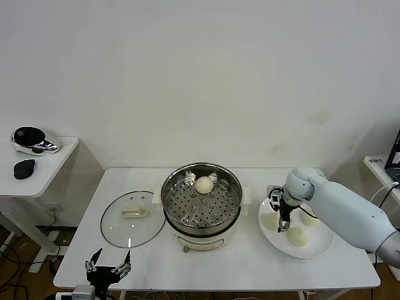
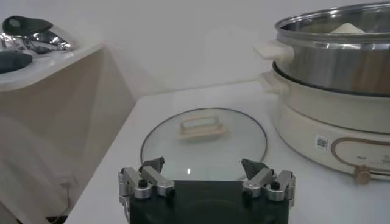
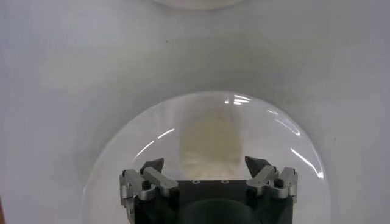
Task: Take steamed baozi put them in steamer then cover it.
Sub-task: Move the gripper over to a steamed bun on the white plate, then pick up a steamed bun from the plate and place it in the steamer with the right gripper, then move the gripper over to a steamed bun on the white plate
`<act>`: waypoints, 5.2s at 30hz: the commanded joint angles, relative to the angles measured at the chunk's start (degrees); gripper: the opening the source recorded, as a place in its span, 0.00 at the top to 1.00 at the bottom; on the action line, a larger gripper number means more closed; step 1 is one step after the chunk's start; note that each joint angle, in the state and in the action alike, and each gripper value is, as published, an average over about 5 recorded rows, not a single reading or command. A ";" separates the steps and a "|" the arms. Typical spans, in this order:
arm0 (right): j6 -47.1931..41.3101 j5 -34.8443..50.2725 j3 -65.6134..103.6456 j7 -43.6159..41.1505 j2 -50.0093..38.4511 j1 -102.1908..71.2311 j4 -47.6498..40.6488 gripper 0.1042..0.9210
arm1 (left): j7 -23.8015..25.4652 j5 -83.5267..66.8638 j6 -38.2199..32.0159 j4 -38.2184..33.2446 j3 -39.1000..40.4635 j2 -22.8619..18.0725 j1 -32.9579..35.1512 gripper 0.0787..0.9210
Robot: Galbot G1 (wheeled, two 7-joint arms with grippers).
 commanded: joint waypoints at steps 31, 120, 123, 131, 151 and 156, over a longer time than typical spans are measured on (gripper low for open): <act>2.59 2.05 2.69 1.38 -1.40 0.48 -1.04 0.45 | -0.05 0.08 -0.06 -0.23 0.41 -0.16 -0.08 0.12; -9.85 25.85 -21.85 0.63 23.83 31.46 2.53 0.12 | -0.99 0.47 3.08 -1.51 0.63 -0.09 -1.80 0.12; -7.99 26.01 -20.89 -1.49 15.69 34.26 8.53 0.12 | -0.91 0.52 3.14 -1.78 0.63 0.09 -1.50 0.12; -2.12 24.76 -17.79 -7.51 -4.75 37.48 18.51 0.12 | -0.59 0.31 3.25 -1.70 0.40 0.74 -1.03 0.12; 6.01 6.37 -0.33 -9.28 -18.49 5.35 15.81 0.12 | 0.44 1.23 3.55 -2.76 0.64 0.01 0.43 0.12; 7.29 5.26 -2.21 -8.74 -17.62 4.40 12.02 0.12 | 0.22 1.33 3.47 -2.70 0.58 -0.37 1.15 0.12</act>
